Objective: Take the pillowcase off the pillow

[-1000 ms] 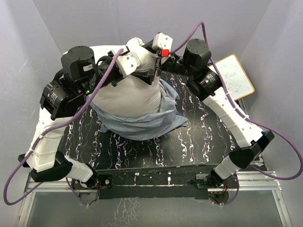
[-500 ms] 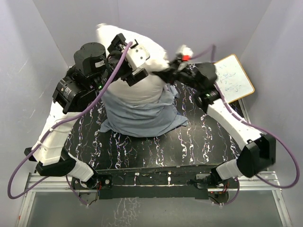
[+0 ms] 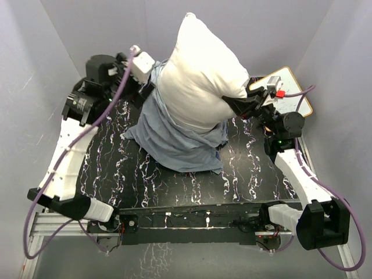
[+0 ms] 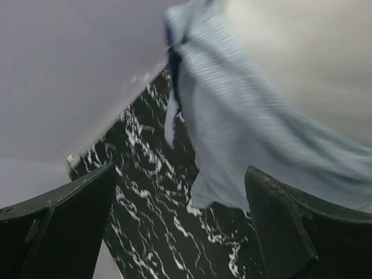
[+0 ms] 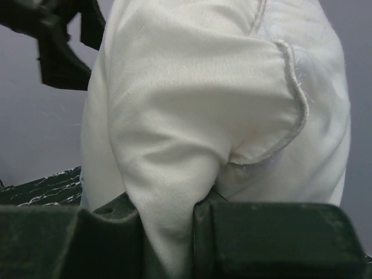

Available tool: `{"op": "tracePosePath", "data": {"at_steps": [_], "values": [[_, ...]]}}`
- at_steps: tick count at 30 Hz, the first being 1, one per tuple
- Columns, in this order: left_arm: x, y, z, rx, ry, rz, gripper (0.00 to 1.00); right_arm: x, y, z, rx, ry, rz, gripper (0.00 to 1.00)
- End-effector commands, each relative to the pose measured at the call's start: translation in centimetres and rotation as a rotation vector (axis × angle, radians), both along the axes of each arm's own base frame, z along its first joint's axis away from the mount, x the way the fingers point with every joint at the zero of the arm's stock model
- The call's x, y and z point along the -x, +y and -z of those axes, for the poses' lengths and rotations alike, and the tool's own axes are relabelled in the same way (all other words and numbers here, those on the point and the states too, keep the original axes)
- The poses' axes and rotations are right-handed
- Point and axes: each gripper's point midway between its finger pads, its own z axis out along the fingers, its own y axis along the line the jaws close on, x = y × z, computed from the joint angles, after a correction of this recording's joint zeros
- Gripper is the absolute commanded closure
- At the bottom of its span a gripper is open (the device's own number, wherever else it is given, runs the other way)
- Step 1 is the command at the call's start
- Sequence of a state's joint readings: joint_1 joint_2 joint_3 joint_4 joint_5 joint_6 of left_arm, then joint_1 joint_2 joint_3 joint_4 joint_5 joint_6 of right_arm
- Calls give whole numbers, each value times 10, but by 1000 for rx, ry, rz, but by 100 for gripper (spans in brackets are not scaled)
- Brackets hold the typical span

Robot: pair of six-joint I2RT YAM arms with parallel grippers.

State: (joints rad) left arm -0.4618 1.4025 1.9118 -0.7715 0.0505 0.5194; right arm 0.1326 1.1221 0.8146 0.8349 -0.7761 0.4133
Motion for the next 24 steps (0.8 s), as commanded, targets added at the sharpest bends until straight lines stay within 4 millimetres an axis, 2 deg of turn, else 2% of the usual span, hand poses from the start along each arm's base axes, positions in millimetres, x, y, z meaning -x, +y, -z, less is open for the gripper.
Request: {"op": "tracePosePath", "data": {"at_steps": [1,6,11,14,16,18,20,22,24], "values": [[-11,30,46,141,228,-10,11,33,15,8,54,-6,-154,92],[-21,38,55,334,313,14,13,36,17,-1,68,-24,-180,92],[2,21,95,384,437,159,15,47,20,-12,70,-54,-235,92],[4,14,100,415,442,200,17,57,24,-10,90,-41,-293,92],[0,13,101,416,417,205,22,63,25,-11,93,-44,-314,92],[-12,18,107,397,387,167,33,67,25,-14,77,-49,-325,92],[-25,29,114,369,360,112,54,70,24,-18,58,-55,-331,92],[-35,43,122,349,343,52,80,72,24,-24,39,-62,-331,92],[-41,61,133,322,324,-15,91,71,22,-32,16,-70,-317,92]]}}
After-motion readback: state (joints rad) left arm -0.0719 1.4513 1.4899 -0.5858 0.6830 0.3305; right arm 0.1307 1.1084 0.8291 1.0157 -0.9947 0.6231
